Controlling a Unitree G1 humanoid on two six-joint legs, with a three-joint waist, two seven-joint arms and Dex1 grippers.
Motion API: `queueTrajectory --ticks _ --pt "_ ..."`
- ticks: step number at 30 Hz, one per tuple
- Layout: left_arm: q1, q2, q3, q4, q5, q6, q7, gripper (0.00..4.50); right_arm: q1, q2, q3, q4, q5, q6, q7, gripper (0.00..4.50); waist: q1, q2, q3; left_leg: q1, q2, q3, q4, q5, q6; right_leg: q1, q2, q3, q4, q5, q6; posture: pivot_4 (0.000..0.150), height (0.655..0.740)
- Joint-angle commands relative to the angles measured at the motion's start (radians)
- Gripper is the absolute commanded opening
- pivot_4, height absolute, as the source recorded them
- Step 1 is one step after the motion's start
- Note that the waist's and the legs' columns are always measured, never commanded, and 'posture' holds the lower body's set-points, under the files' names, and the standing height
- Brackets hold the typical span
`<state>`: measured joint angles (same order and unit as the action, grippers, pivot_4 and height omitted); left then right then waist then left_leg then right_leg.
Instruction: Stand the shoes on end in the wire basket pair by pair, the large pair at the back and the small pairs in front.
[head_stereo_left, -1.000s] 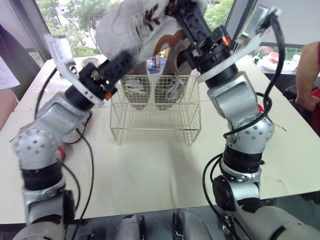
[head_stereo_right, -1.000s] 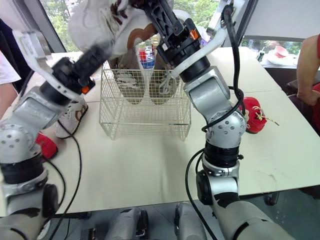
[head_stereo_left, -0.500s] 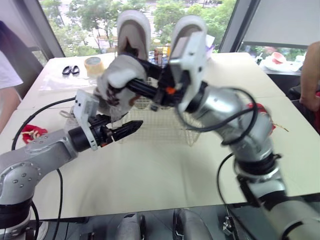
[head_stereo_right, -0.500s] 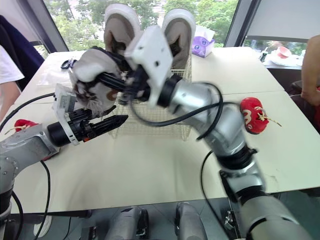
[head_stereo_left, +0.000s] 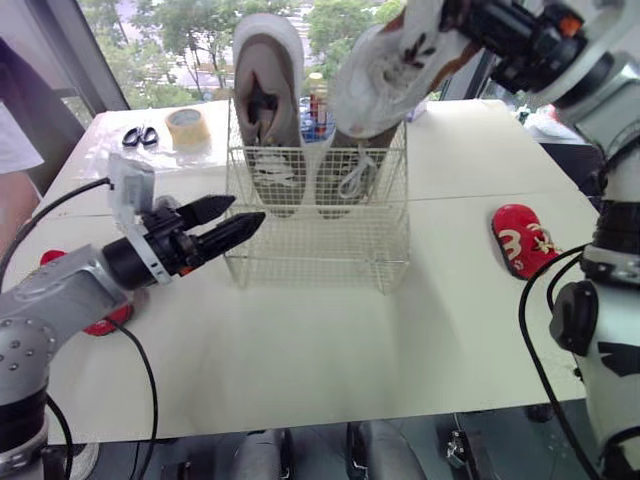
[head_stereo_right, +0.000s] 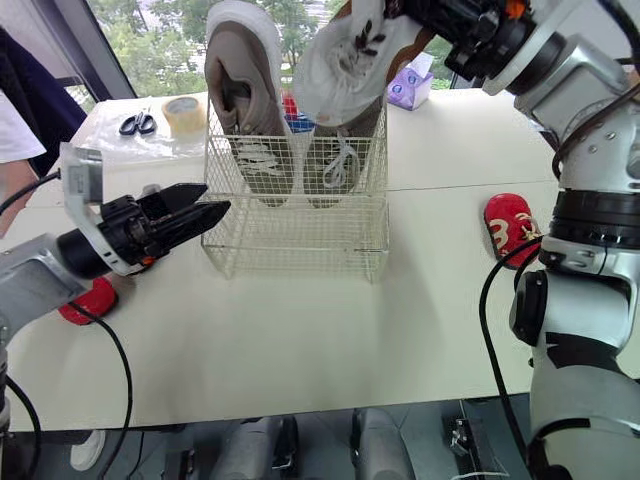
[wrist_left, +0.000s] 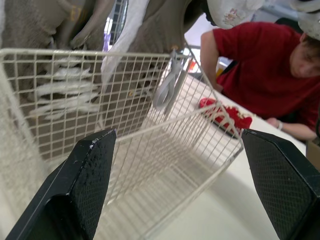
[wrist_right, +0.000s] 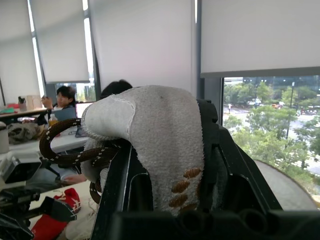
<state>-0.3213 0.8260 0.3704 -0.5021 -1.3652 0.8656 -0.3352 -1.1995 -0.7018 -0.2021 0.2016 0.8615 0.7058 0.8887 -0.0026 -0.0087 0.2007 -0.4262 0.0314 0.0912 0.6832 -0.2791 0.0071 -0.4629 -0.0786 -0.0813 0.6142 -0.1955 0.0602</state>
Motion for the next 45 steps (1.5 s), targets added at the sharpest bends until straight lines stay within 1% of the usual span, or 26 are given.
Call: queueTrajectory --ticks 1,3,8,12,14,18,26,27,28,30,31,32,33,36,39,42,44,45 --pt "-0.012 0.017 0.014 -0.019 -0.012 -0.005 -0.017 4.07 -0.032 -0.041 -0.008 -0.084 -0.021 -0.003 0.027 1.03 0.006 0.0 0.0 0.0 0.0 0.0 0.001 0.0 0.001 0.001 0.0 0.0 0.0 0.0 0.0 0.15 0.74" --pt "-0.007 0.013 0.004 -0.024 -0.004 -0.004 -0.021 4.07 -0.032 -0.055 0.013 -0.077 -0.062 -0.031 0.058 1.03 0.009 0.0 0.0 0.001 0.0 0.0 0.001 -0.004 0.007 0.002 0.0 0.0 0.0 0.0 0.0 0.15 0.74" --pt "0.012 -0.001 0.0 -0.061 -0.031 -0.004 0.01 4.07 -0.002 -0.117 0.128 -0.008 -0.246 -0.185 0.22 1.03 0.013 0.0 0.0 0.001 -0.001 0.0 0.002 -0.004 0.007 0.002 0.0 0.0 0.0 0.0 0.0 0.15 0.74" --pt "0.027 0.004 0.006 -0.077 -0.042 -0.006 0.026 4.07 -0.001 -0.125 0.16 0.08 -0.313 -0.259 0.319 1.03 0.013 0.0 0.0 0.002 -0.001 0.0 0.002 -0.003 0.006 0.002 0.0 0.0 0.0 0.0 0.0 0.15 0.74" --pt "0.036 0.007 0.01 -0.085 -0.047 -0.006 0.033 4.07 -0.008 -0.12 0.175 0.13 -0.346 -0.295 0.357 1.03 0.013 0.0 0.0 0.002 -0.001 0.0 0.002 -0.001 0.002 0.002 0.0 0.0 0.0 0.0 0.0 0.15 0.74" --pt "0.045 0.005 0.007 -0.102 -0.049 -0.013 0.053 4.07 -0.007 -0.088 0.208 0.214 -0.415 -0.374 0.399 1.03 0.013 0.0 0.0 0.002 -0.001 -0.001 0.002 0.0 0.001 0.002 0.0 0.0 0.0 0.0 0.0 0.15 0.74" --pt "0.041 -0.004 -0.011 -0.111 -0.039 -0.02 0.08 4.07 0.023 -0.02 0.25 0.284 -0.505 -0.458 0.432 1.03 0.015 -0.001 -0.001 0.004 -0.001 -0.001 0.002 0.001 -0.001 0.006 0.0 0.0 0.001 0.0 -0.001 0.15 0.74" --pt "0.041 -0.005 -0.013 -0.111 -0.036 -0.021 0.082 4.1 0.026 -0.017 0.253 0.292 -0.515 -0.466 0.437 1.84 0.015 -0.002 -0.001 0.004 -0.001 -0.001 0.002 0.001 -0.001 0.005 0.0 0.0 0.001 0.0 -0.001 0.15 0.74" --pt "0.04 -0.007 -0.014 -0.11 -0.036 -0.022 0.084 4.1 0.027 -0.015 0.253 0.298 -0.522 -0.472 0.441 2.09 0.015 -0.001 -0.001 0.004 -0.001 -0.002 0.002 0.001 -0.001 0.005 0.0 0.0 0.001 0.0 -0.001 0.15 0.74" --pt "0.039 -0.009 -0.015 -0.109 -0.037 -0.024 0.088 4.1 0.026 -0.013 0.248 0.307 -0.53 -0.478 0.446 2.96 0.014 -0.001 -0.001 0.004 -0.001 -0.002 0.002 0.001 -0.001 0.005 0.0 0.0 0.001 0.0 -0.001 0.15 0.74" --pt "0.037 -0.008 -0.015 -0.106 -0.035 -0.025 0.09 4.1 0.024 -0.015 0.245 0.31 -0.533 -0.478 0.449 3.57 0.014 -0.001 -0.001 0.004 -0.001 -0.002 0.002 0.001 -0.001 0.005 0.0 0.0 0.001 0.0 -0.001 0.15 0.74" --pt "0.038 -0.007 -0.014 -0.104 -0.033 -0.026 0.088 4.1 0.024 -0.02 0.241 0.312 -0.537 -0.478 0.449 4.07 0.014 -0.001 -0.001 0.004 -0.001 -0.002 0.002 0.001 -0.001 0.005 0.0 0.0 0.001 0.0 -0.001 0.15 0.74" --pt "0.04 -0.001 -0.009 -0.1 -0.029 -0.026 0.084 4.1 0.024 -0.03 0.235 0.299 -0.53 -0.457 0.455 4.41 0.013 -0.001 -0.001 0.004 -0.001 -0.002 0.002 0.001 -0.001 0.005 0.0 0.0 0.001 0.0 -0.001 0.15 0.74" --pt "0.053 0.022 0.018 -0.086 -0.029 -0.019 0.065 4.1 0.023 -0.055 0.197 0.238 -0.486 -0.372 0.452 4.41 0.013 -0.001 -0.001 0.004 -0.001 -0.002 0.002 0.001 -0.001 0.005 0.0 0.0 0.002 0.0 -0.001 0.15 0.74" --pt "0.069 0.064 0.058 -0.072 -0.016 -0.011 0.045 4.1 0.028 -0.089 0.138 0.126 -0.405 -0.227 0.436 4.41 0.014 -0.001 -0.001 0.004 -0.001 -0.002 0.002 0.001 -0.002 0.004 0.0 0.0 0.002 0.0 -0.001 0.15 0.74" --pt "0.096 0.123 0.126 -0.038 -0.008 0.006 0.038 4.1 0.012 -0.134 0.023 -0.008 -0.254 -0.011 0.376 4.41 0.014 -0.001 -0.001 0.004 -0.001 -0.002 0.002 0.001 -0.002 0.004 0.0 0.0 0.002 0.0 -0.001 0.15 0.74" --pt "0.092 0.15 0.163 0.006 -0.002 0.009 0.055 4.1 0.004 -0.154 -0.032 -0.079 -0.182 0.083 0.328 4.41 0.015 -0.001 -0.001 0.004 -0.001 -0.002 0.002 0.001 -0.001 0.004 0.0 0.0 0.002 0.0 -0.001 0.15 0.74" --pt "0.068 0.164 0.172 0.053 0.013 0.011 0.092 4.3 0.004 -0.157 -0.05 -0.115 -0.148 0.126 0.305 4.47 0.015 -0.001 -0.001 0.004 -0.001 -0.002 0.002 0.001 -0.001 0.004 0.0 0.0 0.003 0.0 -0.001 0.15 0.74"
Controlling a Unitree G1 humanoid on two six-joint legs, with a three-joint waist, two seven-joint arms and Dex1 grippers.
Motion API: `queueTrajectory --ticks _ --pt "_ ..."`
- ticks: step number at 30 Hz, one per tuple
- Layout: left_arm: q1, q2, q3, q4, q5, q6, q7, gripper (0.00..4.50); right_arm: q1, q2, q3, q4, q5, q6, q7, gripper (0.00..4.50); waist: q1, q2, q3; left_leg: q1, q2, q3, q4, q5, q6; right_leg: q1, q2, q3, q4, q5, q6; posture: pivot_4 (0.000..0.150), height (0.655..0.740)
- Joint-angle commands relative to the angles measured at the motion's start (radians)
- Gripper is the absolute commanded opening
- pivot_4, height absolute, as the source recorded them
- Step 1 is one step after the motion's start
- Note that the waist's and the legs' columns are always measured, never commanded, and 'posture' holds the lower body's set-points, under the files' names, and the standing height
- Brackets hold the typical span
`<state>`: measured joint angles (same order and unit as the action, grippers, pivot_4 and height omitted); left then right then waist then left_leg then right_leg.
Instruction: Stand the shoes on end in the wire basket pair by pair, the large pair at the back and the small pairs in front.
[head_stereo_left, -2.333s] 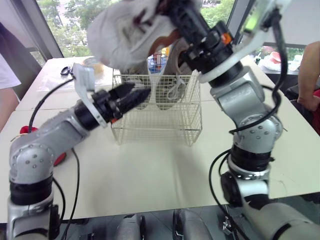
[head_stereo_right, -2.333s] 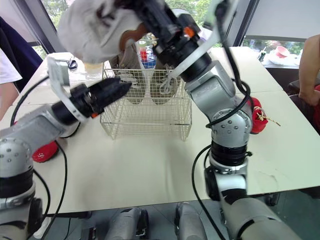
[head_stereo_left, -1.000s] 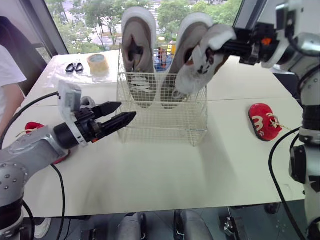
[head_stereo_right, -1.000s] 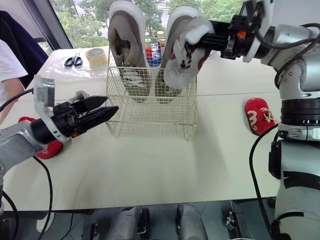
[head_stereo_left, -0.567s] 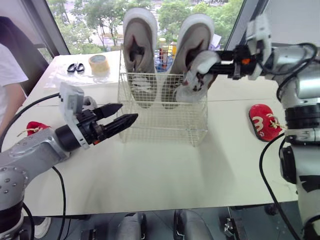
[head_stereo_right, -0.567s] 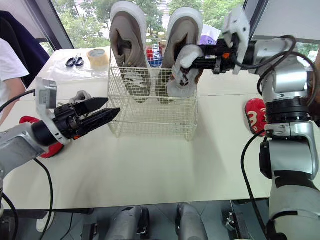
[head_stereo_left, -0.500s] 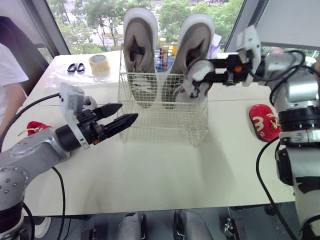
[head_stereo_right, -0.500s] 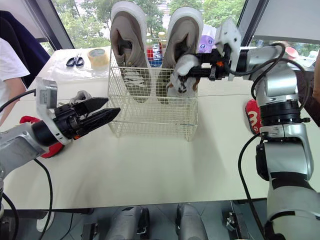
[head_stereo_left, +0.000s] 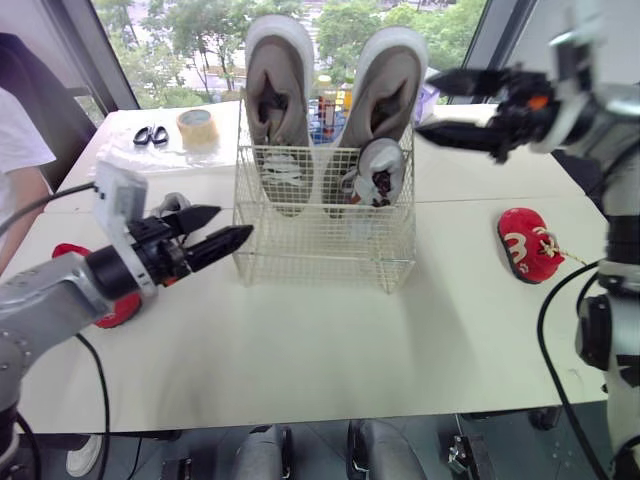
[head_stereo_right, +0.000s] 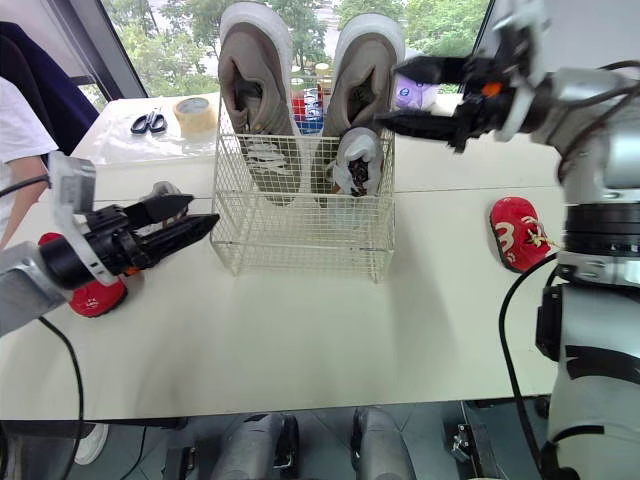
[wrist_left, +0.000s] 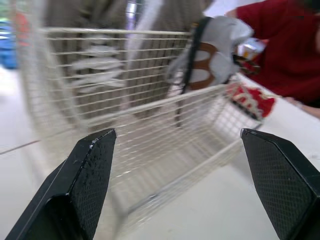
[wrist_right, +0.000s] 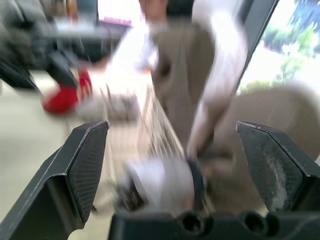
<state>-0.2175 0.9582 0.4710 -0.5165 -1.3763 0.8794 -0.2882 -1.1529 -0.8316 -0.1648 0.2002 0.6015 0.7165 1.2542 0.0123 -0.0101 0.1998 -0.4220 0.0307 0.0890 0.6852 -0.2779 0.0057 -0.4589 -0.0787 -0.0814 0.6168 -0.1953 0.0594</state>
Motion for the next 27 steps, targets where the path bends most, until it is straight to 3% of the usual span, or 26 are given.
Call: queueTrajectory --ticks 1,5,8,11,15,19,27 --pt "-0.06 0.044 0.075 0.108 0.043 -0.002 0.076 4.3 -0.039 -0.028 -0.097 -0.148 0.145 0.152 -0.074 4.47 0.0 0.0 0.0 0.0 0.0 0.0 0.0 0.0 0.0 0.0 0.0 0.0 0.0 0.0 0.0 0.15 0.74" --pt "-0.182 0.142 -0.009 0.309 0.258 0.007 0.135 4.3 0.047 -0.029 0.002 -0.37 0.227 0.267 -0.069 4.47 -0.002 -0.001 -0.001 0.002 0.0 -0.001 0.0 -0.003 0.005 0.001 0.001 0.0 0.002 0.0 -0.001 0.15 0.74" --pt "-0.285 0.226 -0.167 0.515 0.444 0.011 0.031 4.3 0.201 -0.063 0.206 -0.569 0.115 0.17 -0.015 4.47 -0.004 -0.002 -0.002 0.006 0.0 0.0 -0.001 -0.003 0.005 0.003 0.001 0.0 0.003 0.0 -0.001 0.15 0.74" --pt "-0.472 0.228 -0.329 0.738 0.599 0.029 -0.067 4.3 0.269 -0.046 0.277 -0.585 0.035 0.083 -0.031 4.47 0.002 -0.003 -0.001 0.007 -0.001 0.003 -0.001 -0.003 0.004 0.004 0.001 0.0 0.003 0.0 -0.001 0.15 0.74" --pt "-0.754 0.168 -0.554 1.083 0.856 -0.023 -0.247 4.3 0.292 -0.035 0.29 -0.569 -0.001 0.045 -0.051 4.47 0.005 -0.007 -0.003 0.0 -0.004 0.004 0.002 0.002 -0.001 -0.001 0.001 0.0 0.005 0.0 -0.001 0.15 0.74" --pt "-0.928 0.081 -0.661 1.341 1.026 -0.113 -0.421 4.3 0.311 -0.035 0.271 -0.592 0.008 0.059 -0.074 4.47 0.001 -0.009 -0.004 -0.001 -0.004 0.005 0.002 0.002 0.0 -0.001 0.001 0.0 0.002 0.0 -0.001 0.15 0.74" --pt "-1.074 -0.101 -0.671 1.737 1.225 -0.299 -0.541 4.3 0.351 -0.049 0.22 -0.651 0.024 0.113 -0.162 4.47 -0.003 -0.009 -0.004 -0.002 -0.004 0.006 0.002 0.001 0.001 -0.002 0.0 -0.001 0.002 0.0 0.0 0.15 0.74"
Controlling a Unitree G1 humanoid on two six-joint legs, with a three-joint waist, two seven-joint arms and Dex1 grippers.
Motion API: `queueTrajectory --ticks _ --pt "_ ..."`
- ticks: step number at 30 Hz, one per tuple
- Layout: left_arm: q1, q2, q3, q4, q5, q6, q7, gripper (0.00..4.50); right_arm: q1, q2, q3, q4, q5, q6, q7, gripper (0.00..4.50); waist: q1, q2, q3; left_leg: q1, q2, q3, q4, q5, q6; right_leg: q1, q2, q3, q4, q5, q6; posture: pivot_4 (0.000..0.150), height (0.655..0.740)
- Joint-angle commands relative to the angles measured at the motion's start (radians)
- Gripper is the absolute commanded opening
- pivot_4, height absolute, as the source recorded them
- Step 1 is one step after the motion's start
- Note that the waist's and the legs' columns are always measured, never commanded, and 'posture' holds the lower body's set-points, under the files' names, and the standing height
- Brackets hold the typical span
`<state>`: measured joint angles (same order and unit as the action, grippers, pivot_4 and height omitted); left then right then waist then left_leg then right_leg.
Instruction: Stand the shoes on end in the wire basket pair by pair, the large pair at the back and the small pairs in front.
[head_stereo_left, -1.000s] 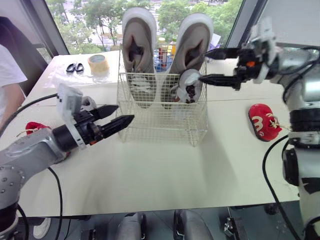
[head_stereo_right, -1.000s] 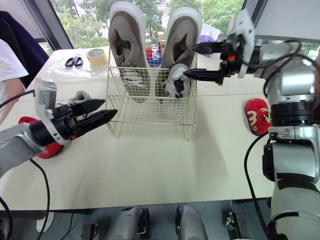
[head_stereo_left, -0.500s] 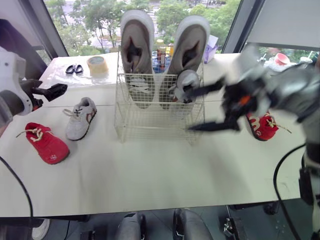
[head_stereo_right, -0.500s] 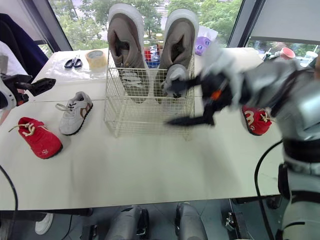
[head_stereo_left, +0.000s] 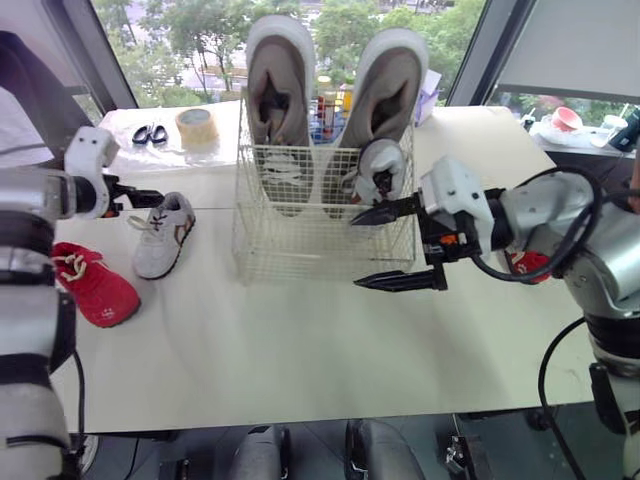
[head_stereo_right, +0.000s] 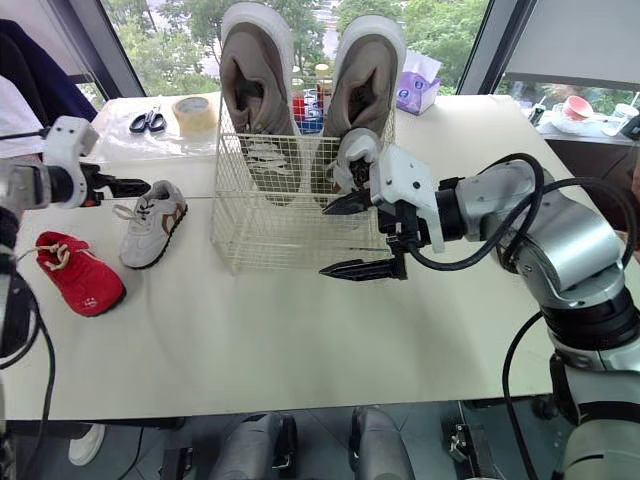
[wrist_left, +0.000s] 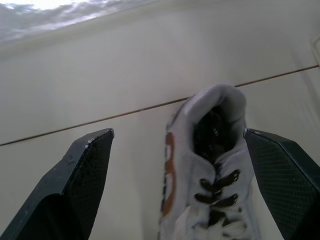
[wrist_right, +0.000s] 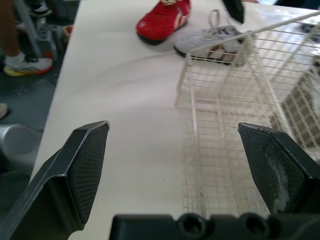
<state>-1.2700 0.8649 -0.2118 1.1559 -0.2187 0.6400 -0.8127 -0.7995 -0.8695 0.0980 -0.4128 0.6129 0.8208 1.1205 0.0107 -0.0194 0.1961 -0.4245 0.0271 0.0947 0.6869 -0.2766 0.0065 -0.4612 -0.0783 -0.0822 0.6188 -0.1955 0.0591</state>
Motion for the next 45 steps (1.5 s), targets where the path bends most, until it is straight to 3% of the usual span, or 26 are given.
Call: queueTrajectory --ticks 1,3,8,10,16,18,21,23,25,29,35,45 --pt "-0.012 -0.026 0.002 0.09 0.097 -0.075 -0.007 4.06 -0.001 -0.011 -0.049 -0.041 0.015 0.016 -0.039 4.5 -0.002 0.0 0.0 0.0 0.0 0.0 0.0 0.0 0.0 0.0 0.0 0.0 0.0 0.0 0.0 0.15 0.74" --pt "0.001 -0.052 -0.004 0.122 0.143 -0.105 -0.001 3.39 0.0 -0.009 -0.056 -0.046 0.019 0.027 -0.054 4.5 -0.002 0.0 0.0 0.0 0.0 0.0 0.0 0.0 0.0 0.0 0.0 0.0 0.001 0.0 0.0 0.15 0.74" --pt "0.0 -0.089 0.048 0.154 0.181 -0.132 0.026 0.95 0.003 -0.008 -0.077 -0.054 0.036 0.054 -0.085 4.5 -0.001 0.0 0.0 0.001 0.001 0.0 0.003 -0.003 0.005 0.0 -0.001 0.0 0.005 0.0 0.0 0.15 0.74" --pt "-0.006 -0.094 0.073 0.155 0.186 -0.128 0.028 0.23 0.008 -0.011 -0.082 -0.058 0.041 0.062 -0.094 4.5 -0.001 0.0 0.0 0.0 0.002 0.0 0.007 -0.005 0.008 0.0 -0.001 0.0 0.008 0.0 0.0 0.15 0.74" --pt "-0.085 -0.042 0.221 0.1 0.122 -0.108 0.092 0.16 0.035 -0.005 -0.119 -0.066 0.083 0.11 -0.146 4.5 0.0 -0.002 0.001 -0.001 0.004 -0.001 0.013 -0.006 0.01 0.0 -0.001 0.0 0.011 0.0 0.0 0.15 0.74" --pt "-0.087 -0.016 0.29 -0.009 0.086 -0.114 0.12 0.16 0.055 0.009 -0.158 -0.079 0.131 0.166 -0.191 4.5 0.0 -0.003 0.001 -0.002 0.004 -0.003 0.013 -0.006 0.01 -0.001 -0.001 -0.001 0.011 0.0 0.0 0.15 0.74" --pt "0.08 -0.047 0.491 -0.475 -0.034 -0.055 0.257 0.16 0.099 0.062 -0.232 -0.113 0.205 0.243 -0.306 4.5 0.001 -0.003 0.001 -0.003 0.004 -0.007 0.013 -0.006 0.01 -0.001 -0.003 -0.001 0.011 0.0 0.0 0.15 0.74" --pt "0.226 -0.182 0.677 -0.958 -0.165 0.091 0.438 0.16 0.123 0.124 -0.281 -0.129 0.254 0.287 -0.403 4.5 0.001 -0.004 0.001 -0.002 0.004 -0.008 0.012 -0.004 0.007 0.001 -0.005 0.0 0.012 0.0 0.001 0.15 0.74" --pt "0.326 -0.343 0.774 -1.357 -0.294 0.158 0.587 0.16 0.132 0.177 -0.316 -0.14 0.301 0.318 -0.481 4.5 0.003 -0.004 0.001 -0.002 0.002 -0.008 0.013 -0.003 0.005 0.004 -0.009 0.001 0.011 0.002 0.003 0.15 0.74" --pt "0.421 -0.54 0.734 -1.697 -0.359 0.189 0.763 0.16 0.119 0.218 -0.33 -0.133 0.373 0.347 -0.541 4.5 0.002 -0.004 0.0 -0.002 -0.001 -0.008 0.015 -0.004 0.007 0.006 -0.009 0.001 0.01 0.003 0.006 0.15 0.74" --pt "0.544 -0.67 0.584 -1.744 -0.354 0.104 0.775 0.16 0.104 0.227 -0.273 -0.082 0.358 0.309 -0.536 4.5 0.002 -0.003 0.0 0.016 0.001 -0.009 0.013 -0.007 0.012 0.021 -0.004 0.001 0.009 0.003 0.005 0.15 0.74" --pt "0.622 -0.694 0.308 -1.525 -0.055 -0.287 0.722 0.16 0.118 0.217 -0.257 -0.054 0.357 0.281 -0.533 4.5 0.004 -0.003 0.0 0.015 0.001 -0.009 0.013 -0.007 0.013 0.021 -0.003 0.001 0.007 0.001 0.003 0.15 0.74"
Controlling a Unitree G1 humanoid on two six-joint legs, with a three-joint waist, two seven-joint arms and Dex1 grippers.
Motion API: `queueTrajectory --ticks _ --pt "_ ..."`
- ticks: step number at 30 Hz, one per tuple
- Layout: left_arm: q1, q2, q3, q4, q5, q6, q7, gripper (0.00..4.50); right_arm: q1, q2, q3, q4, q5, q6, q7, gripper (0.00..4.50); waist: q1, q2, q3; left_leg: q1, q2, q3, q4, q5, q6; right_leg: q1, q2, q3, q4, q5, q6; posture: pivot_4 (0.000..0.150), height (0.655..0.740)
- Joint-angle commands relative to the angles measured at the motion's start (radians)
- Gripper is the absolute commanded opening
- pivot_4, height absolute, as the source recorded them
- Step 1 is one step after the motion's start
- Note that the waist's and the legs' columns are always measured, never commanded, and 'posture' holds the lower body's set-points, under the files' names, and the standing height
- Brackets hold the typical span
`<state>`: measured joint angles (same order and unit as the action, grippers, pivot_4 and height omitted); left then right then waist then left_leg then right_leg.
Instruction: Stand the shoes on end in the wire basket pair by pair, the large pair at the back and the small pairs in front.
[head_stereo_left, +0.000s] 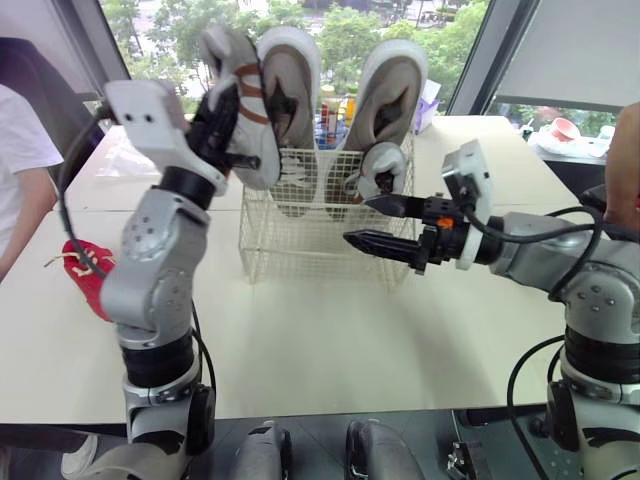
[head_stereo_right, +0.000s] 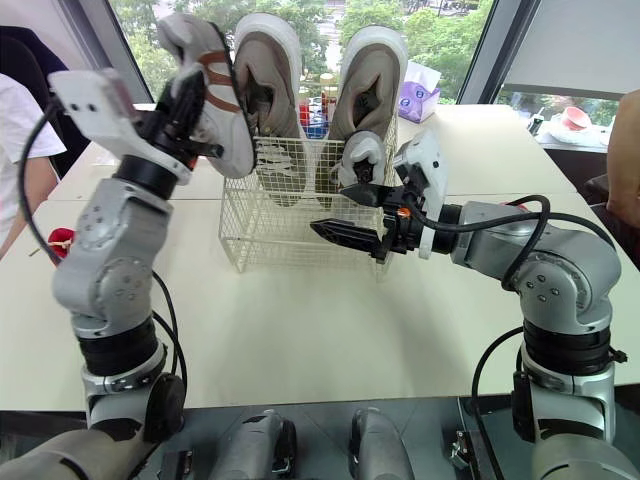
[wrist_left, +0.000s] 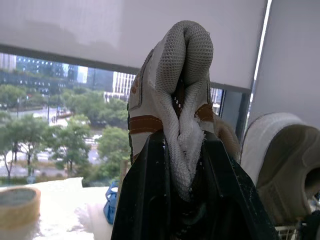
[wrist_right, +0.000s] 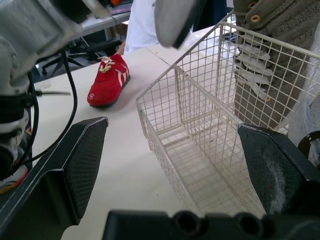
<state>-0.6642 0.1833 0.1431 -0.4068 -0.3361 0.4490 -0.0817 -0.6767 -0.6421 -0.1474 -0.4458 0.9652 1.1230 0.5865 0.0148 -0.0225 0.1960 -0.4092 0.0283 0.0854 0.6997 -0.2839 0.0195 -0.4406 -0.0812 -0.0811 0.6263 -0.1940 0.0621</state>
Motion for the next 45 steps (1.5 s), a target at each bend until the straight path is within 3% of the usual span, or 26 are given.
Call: queueTrajectory --ticks 1,9,18,26,36,40,45 --pt "0.028 -0.01 -0.061 0.049 0.083 -0.124 -0.014 0.16 -0.003 -0.011 -0.013 -0.024 0.007 -0.022 -0.004 4.5 0.0 0.0 0.0 0.0 0.0 0.0 0.0 0.0 0.0 0.0 0.0 0.0 0.0 0.0 0.0 0.15 0.74" --pt "0.181 -0.042 -0.199 0.196 0.253 -0.357 -0.03 0.16 0.008 0.006 -0.017 -0.039 0.014 -0.036 -0.047 4.5 0.003 0.001 -0.002 0.0 0.0 0.0 0.0 0.0 0.0 0.001 -0.001 0.0 -0.001 0.0 0.0 0.15 0.74" --pt "0.258 -0.025 -0.265 0.281 0.457 -0.556 0.003 0.16 0.018 0.022 -0.009 -0.029 0.016 -0.054 -0.056 4.5 -0.001 0.016 -0.022 0.002 0.001 0.0 -0.001 -0.002 0.004 0.005 -0.001 -0.001 -0.009 -0.001 -0.001 0.15 0.74" --pt "0.127 -0.05 -0.22 0.34 0.463 -0.606 0.041 0.16 0.023 0.026 0.006 -0.02 0.004 -0.06 -0.045 4.5 0.001 0.016 -0.022 0.001 0.002 0.0 -0.001 -0.002 0.004 0.005 0.0 -0.002 -0.009 -0.002 -0.004 0.15 0.74" --pt "0.079 -0.045 -0.258 0.176 0.477 -0.618 -0.017 0.16 0.028 0.023 0.008 -0.024 0.01 -0.057 -0.045 4.5 0.0 0.015 -0.022 -0.006 0.002 0.001 -0.001 -0.003 0.006 -0.001 -0.001 -0.003 -0.011 0.0 0.0 0.15 0.74" --pt "0.042 -0.039 -0.263 0.302 0.513 -0.742 0.007 0.16 0.026 0.023 0.01 -0.018 0.007 -0.059 -0.041 4.5 -0.001 0.015 -0.022 -0.006 0.002 0.001 -0.001 -0.003 0.006 -0.002 0.0 -0.003 -0.012 0.0 0.0 0.15 0.74" --pt "-0.031 -0.035 -0.266 0.648 0.576 -0.987 0.093 0.16 0.018 0.027 0.01 -0.026 0.018 -0.046 -0.054 4.5 0.0 0.015 -0.022 -0.006 0.002 0.001 -0.001 -0.003 0.006 -0.001 0.0 -0.003 -0.012 0.0 0.0 0.15 0.74"
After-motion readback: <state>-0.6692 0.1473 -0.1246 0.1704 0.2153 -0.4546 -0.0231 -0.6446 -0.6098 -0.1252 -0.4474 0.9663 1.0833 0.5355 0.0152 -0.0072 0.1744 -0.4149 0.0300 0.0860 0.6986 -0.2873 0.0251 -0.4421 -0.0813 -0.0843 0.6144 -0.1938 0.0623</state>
